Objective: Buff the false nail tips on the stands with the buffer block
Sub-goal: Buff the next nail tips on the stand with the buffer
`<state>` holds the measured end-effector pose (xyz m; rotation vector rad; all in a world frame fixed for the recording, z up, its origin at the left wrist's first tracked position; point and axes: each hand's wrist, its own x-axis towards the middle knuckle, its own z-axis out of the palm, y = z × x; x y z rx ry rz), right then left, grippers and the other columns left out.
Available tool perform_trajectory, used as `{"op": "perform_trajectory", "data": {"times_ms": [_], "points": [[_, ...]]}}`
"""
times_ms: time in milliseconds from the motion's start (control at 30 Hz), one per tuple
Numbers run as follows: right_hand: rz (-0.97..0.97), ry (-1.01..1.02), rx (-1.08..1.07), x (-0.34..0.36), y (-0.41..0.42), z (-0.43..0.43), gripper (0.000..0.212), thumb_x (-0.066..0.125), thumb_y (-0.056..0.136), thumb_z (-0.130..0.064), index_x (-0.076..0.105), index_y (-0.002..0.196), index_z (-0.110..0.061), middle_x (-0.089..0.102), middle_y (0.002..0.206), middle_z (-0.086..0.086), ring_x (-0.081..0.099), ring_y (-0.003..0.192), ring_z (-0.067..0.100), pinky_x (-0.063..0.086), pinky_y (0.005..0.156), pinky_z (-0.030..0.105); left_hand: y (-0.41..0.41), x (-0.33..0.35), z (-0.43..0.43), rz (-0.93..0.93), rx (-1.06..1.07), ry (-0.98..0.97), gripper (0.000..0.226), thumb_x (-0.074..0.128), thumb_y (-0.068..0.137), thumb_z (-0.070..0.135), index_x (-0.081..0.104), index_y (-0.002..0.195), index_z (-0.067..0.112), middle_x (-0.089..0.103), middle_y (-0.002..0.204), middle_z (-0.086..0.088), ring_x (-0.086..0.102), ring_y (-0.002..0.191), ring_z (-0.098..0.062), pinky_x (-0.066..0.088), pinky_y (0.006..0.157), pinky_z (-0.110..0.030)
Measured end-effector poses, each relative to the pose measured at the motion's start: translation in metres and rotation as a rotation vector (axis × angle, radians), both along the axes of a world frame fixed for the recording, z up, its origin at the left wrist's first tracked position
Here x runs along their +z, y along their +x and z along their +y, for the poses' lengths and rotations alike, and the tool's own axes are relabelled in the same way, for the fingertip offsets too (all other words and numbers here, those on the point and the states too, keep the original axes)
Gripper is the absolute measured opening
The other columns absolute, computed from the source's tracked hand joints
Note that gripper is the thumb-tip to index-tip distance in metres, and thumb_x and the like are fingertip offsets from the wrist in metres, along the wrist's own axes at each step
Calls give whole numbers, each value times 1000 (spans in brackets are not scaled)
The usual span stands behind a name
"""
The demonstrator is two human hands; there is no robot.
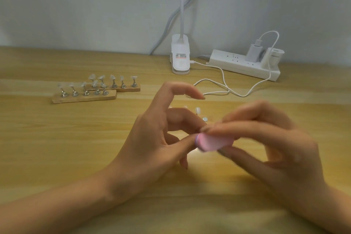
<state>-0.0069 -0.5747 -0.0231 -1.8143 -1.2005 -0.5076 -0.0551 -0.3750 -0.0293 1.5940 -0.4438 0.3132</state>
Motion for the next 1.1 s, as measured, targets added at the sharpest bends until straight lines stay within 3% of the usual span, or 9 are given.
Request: {"op": "perform_trajectory", "data": {"times_ms": [167,333,500,600,700,800,900,1033,1100], "points": [[44,49,-65,-1,7,-2,23,69,88,-21,69,110,-24,62,99,-2,61,89,16,49,72,30,-1,2,0,-4,23,31,44,75,81,18,46,113,29,75,84,-1,74,77,-19,48,44,-25],[118,98,4,-3,5,-3,24,70,87,-20,70,110,-22,63,99,-4,61,89,23,48,70,35,-4,2,-3,-18,4,45,41,74,81,20,46,110,31,76,83,3,74,79,-18,48,43,-26],[26,12,4,-2,2,-1,24,70,88,-22,67,111,-27,61,99,-8,63,93,10,49,80,20,1,3,3,54,-4,-72,38,73,82,13,48,110,24,74,81,-9,71,70,-21,49,43,-26],[38,30,-30,0,3,-2,24,69,88,-22,67,111,-26,61,99,-5,62,91,13,48,75,25,1,1,3,61,-33,-88,38,72,84,10,48,110,24,75,83,-11,74,72,-25,50,43,-26],[10,-10,12,-1,2,-2,23,68,88,-22,67,111,-26,59,99,-7,64,94,8,49,83,19,2,0,2,55,-30,-75,36,73,85,11,49,108,24,75,85,-11,72,70,-24,52,46,-27],[14,23,-44,-1,2,0,23,69,88,-21,68,111,-25,61,98,-4,61,90,12,49,75,25,2,-1,2,53,-32,-83,37,73,87,6,47,106,24,76,86,-12,73,72,-25,54,48,-28],[-11,-4,-9,-2,1,0,22,69,88,-22,67,110,-25,61,98,-4,63,93,8,48,82,18,2,-1,1,48,-24,-79,34,72,87,9,48,104,26,76,86,-11,72,71,-25,56,51,-29],[14,31,-58,-1,4,-1,24,70,88,-20,68,111,-24,62,98,-1,61,90,12,48,73,27,1,0,1,62,-37,-99,34,71,85,10,47,101,27,76,85,-12,74,73,-26,57,53,-30],[4,11,-9,-2,2,0,23,70,88,-21,68,111,-24,60,97,-6,63,92,9,49,79,22,1,0,1,62,-36,-91,33,71,84,11,47,100,27,76,85,-11,73,72,-25,57,54,-29]]}}
